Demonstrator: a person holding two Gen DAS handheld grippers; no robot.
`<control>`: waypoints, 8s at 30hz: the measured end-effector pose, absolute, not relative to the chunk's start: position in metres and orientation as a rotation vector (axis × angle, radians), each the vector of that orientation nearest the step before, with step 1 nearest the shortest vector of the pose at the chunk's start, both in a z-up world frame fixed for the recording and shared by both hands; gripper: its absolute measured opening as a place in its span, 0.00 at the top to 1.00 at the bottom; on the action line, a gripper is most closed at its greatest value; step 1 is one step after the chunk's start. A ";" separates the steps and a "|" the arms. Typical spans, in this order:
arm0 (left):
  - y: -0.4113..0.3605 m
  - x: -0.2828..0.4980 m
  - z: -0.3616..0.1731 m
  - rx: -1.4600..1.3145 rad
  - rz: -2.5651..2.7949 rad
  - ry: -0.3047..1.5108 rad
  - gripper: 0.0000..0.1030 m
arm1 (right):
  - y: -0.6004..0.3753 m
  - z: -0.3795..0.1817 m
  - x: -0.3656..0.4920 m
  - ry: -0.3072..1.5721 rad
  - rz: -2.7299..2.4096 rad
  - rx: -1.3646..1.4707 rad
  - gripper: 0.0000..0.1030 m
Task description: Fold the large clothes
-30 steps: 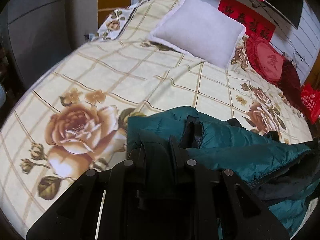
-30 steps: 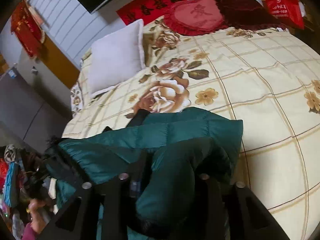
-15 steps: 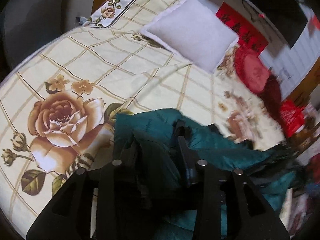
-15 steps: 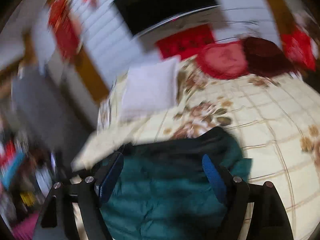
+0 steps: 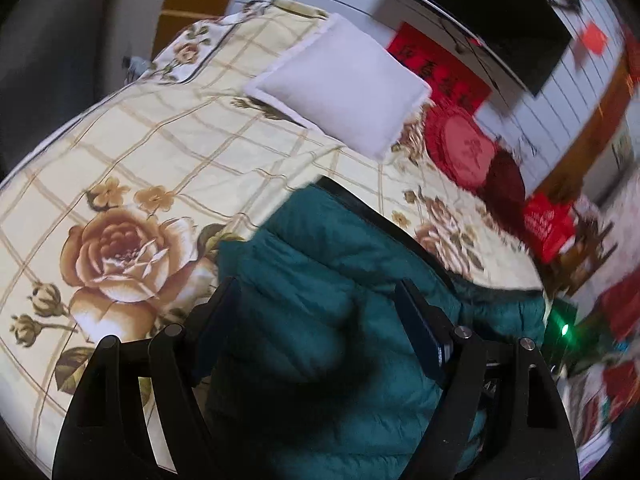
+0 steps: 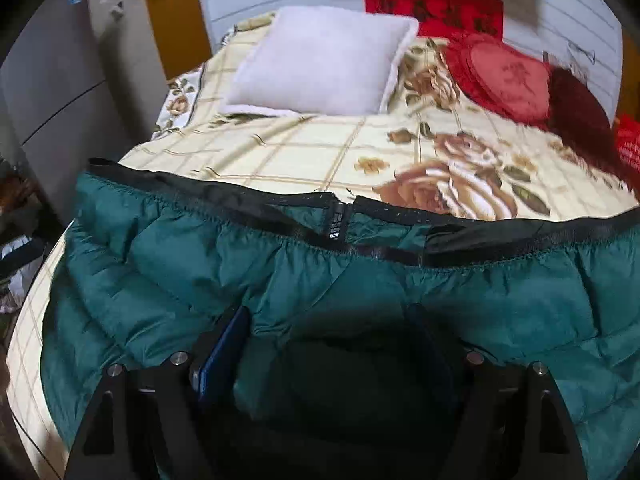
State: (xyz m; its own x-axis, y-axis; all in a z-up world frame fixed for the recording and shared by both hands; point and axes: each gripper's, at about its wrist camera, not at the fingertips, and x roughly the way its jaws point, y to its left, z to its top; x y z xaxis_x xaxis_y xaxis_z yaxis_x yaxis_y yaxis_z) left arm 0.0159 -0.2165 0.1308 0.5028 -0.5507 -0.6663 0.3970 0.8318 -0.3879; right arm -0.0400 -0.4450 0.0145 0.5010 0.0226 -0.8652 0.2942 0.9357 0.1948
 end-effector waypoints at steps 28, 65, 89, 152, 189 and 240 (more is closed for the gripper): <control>-0.288 0.031 0.067 0.097 -0.448 0.853 0.20 | -0.551 0.009 -0.094 1.056 -0.355 0.378 0.21; -0.260 -0.020 0.097 0.084 -0.447 0.771 0.16 | -0.510 0.068 -0.196 0.915 -0.306 0.399 0.15; -0.208 -0.067 0.100 0.073 -0.457 0.784 0.16 | -0.494 0.082 -0.223 0.973 -0.319 0.397 0.08; -0.218 -0.008 0.056 -0.127 -0.721 0.991 0.43 | -0.566 0.010 -0.190 1.019 -0.164 0.638 0.49; -0.105 -0.143 0.090 -0.058 -0.574 0.987 0.39 | -0.475 0.070 -0.311 1.109 -0.324 0.527 0.32; -0.168 -0.275 0.107 0.143 -0.516 0.750 0.39 | -0.310 0.127 -0.340 0.894 -0.250 0.362 0.27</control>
